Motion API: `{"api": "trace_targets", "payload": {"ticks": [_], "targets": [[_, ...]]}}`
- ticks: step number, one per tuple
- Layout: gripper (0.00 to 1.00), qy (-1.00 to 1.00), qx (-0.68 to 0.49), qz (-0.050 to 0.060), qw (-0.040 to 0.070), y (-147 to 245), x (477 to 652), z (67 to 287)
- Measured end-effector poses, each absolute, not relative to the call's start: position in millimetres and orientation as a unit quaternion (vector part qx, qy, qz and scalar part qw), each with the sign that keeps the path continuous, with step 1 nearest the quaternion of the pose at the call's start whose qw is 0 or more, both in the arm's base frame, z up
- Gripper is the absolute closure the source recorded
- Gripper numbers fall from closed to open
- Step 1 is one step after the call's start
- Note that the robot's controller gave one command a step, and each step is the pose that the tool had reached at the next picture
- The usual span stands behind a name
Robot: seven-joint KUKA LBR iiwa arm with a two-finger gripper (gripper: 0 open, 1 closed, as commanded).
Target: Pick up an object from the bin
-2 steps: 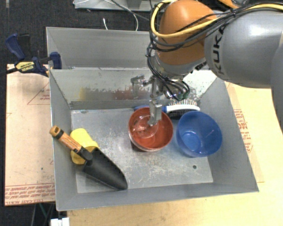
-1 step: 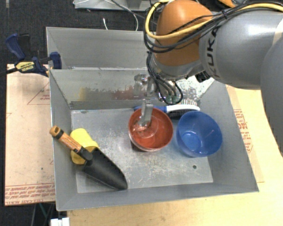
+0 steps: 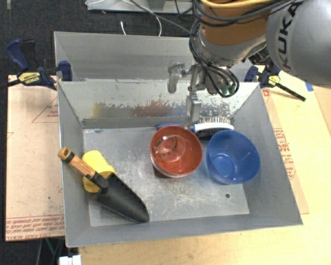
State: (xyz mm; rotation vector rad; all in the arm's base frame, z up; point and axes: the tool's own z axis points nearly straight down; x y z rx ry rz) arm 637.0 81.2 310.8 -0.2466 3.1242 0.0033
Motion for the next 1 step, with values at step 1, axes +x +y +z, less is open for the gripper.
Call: {"api": "trace_targets", "payload": {"ticks": [1], "targets": [[0.00,1.000,-0.024,0.002,0.001,99.9,645.2,424.0]]}}
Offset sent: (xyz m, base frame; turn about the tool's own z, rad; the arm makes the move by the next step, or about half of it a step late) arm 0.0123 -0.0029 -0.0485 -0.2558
